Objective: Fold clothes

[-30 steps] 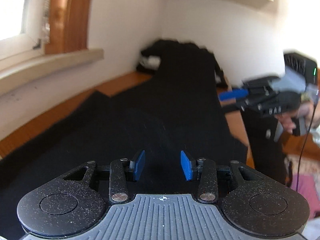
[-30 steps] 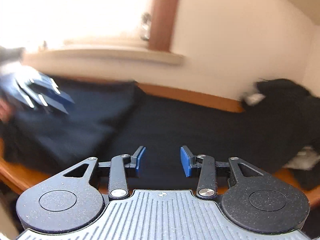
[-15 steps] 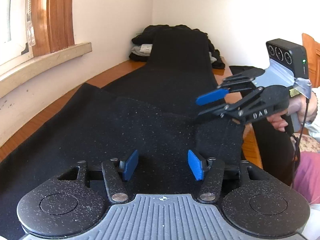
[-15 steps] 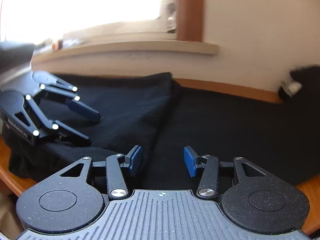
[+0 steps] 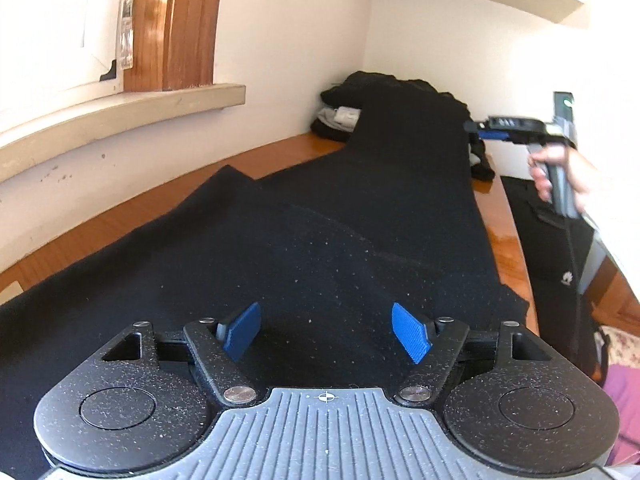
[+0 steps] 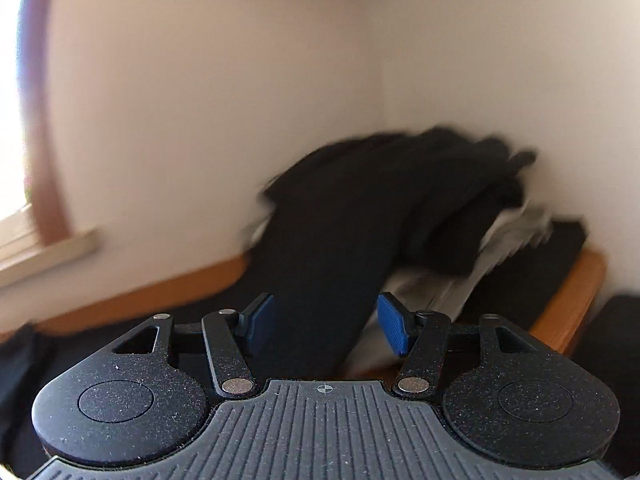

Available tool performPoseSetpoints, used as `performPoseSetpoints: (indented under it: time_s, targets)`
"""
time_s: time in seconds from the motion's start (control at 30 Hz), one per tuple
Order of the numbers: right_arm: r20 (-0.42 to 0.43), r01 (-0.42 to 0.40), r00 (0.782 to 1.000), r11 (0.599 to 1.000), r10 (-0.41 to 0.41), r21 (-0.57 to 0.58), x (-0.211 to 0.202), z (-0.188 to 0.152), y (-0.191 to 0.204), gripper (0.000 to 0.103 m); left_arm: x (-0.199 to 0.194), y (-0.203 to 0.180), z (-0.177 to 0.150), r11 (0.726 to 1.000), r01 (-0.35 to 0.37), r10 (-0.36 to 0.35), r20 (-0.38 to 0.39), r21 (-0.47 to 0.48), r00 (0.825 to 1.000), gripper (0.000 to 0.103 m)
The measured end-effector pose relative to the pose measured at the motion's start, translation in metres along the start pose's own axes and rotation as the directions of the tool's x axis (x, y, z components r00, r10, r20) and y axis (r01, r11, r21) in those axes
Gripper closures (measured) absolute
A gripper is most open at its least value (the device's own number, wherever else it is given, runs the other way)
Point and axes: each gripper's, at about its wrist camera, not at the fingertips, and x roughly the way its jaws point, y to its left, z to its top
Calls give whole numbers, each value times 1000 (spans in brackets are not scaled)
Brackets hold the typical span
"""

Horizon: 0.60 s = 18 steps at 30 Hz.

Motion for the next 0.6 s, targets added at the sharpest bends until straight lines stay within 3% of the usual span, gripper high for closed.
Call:
performPoseSetpoints:
  time_s: [0.17, 0.3, 0.47, 0.6]
  targets:
    - [7, 22, 1000, 988, -23, 155, 24, 22, -21, 46, 2, 1, 1, 1000, 11, -11, -7, -1, 1000, 27]
    - [-75, 95, 994, 977, -82, 193, 39, 19, -27, 46, 3, 1, 1, 1000, 15, -15, -10, 3, 1000, 26]
    - [-36, 70, 997, 960, -62, 272, 32, 23, -31, 51, 4, 0, 1, 1000, 16, -16, -12, 10, 1000, 26]
    - [-81, 90, 994, 963, -71, 256, 27, 24, -25, 51, 4, -1, 0, 1000, 14, -13, -10, 16, 1000, 22]
